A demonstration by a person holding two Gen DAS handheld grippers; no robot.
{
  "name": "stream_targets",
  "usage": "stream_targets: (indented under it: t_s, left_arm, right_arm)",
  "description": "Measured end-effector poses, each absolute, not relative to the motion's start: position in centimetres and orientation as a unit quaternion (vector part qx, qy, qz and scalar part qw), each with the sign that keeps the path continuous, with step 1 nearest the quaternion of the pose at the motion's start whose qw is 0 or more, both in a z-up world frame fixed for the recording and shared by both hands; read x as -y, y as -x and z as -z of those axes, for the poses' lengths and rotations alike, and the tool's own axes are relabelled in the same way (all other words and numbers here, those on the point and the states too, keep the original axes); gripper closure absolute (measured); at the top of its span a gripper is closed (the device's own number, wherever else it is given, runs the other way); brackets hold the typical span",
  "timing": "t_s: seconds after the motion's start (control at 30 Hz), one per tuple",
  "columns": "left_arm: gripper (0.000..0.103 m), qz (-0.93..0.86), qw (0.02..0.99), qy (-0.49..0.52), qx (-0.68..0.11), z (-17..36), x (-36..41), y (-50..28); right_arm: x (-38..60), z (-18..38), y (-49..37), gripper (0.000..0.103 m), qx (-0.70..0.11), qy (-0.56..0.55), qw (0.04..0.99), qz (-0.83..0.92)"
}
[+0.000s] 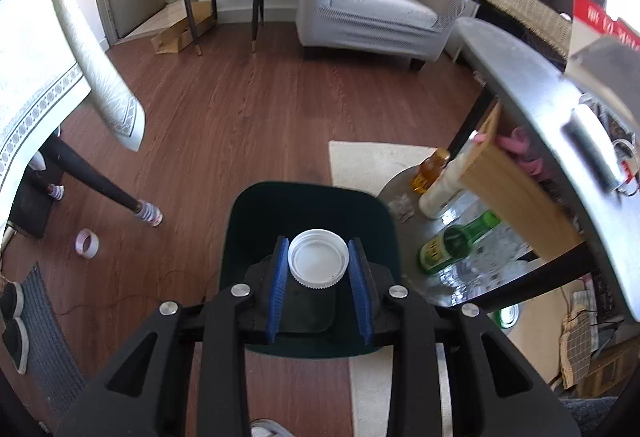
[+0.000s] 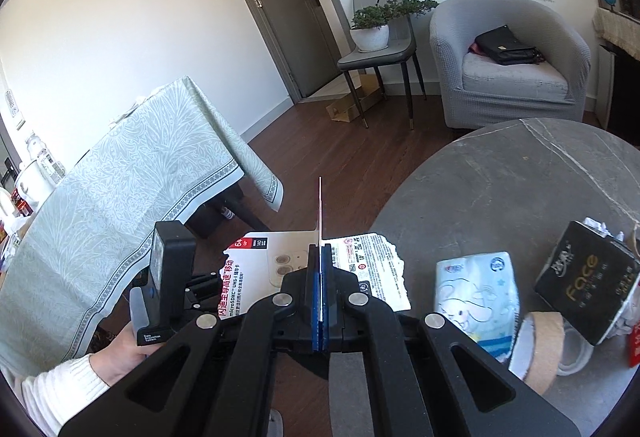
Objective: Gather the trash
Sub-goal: 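Open the left tool to drop the cap into the bin while the right tool drops the cardboard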
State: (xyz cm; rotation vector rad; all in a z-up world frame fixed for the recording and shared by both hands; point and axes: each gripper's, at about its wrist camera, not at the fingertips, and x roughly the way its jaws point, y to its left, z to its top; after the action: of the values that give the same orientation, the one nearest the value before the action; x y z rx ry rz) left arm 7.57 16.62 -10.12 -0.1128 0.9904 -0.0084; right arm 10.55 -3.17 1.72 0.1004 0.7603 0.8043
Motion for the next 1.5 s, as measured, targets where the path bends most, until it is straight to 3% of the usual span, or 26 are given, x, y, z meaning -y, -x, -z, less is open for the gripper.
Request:
stream_targets:
  t_s: [0.37,0.43,0.47,0.77,0.93,1.2,1.5]
  left_arm:
    - [0.070,0.000,0.855,0.057,-0.516,13.8,-20.1,-7.3]
    - [0.063,-0.002,0.854,0.059,-0.517,14.0,-20.7,-7.2]
    - [0.059,-0.003,0.854,0.061,-0.517,14.0,-21.0,-7.1]
    - [0.059,-0.021,0.869,0.087,-0.487,11.4,-23.6,-5.8]
    - [0.062,-0.033,0.880,0.103,-0.462,9.2,-25.2,-4.9]
    - [0.076,-0.026,0.897,0.101,-0.430,6.1,-25.6,-4.0]
    - [0.080,-0.011,0.909,0.120,-0.399,3.1,-25.1,-3.4]
  right_arm:
    - [-2.5,-0.6,-10.8,0.102,-0.377,-0.022,0.836,-0.397]
    - [-3.4,-0.2,-10.9,0.102,-0.382,-0.016,0.834,-0.398]
    - [-3.7,-0.1,-11.1,0.102,-0.385,-0.015,0.833,-0.398]
    - [-7.3,2.3,-11.6,0.102,-0.405,0.026,0.832,-0.379]
    - [-10.0,4.1,-11.2,0.102,-0.415,0.078,0.832,-0.361]
    - [-12.5,7.7,-11.1,0.103,-0.442,0.115,0.817,-0.352]
    - [-14.0,11.9,-11.5,0.102,-0.478,0.143,0.801,-0.330]
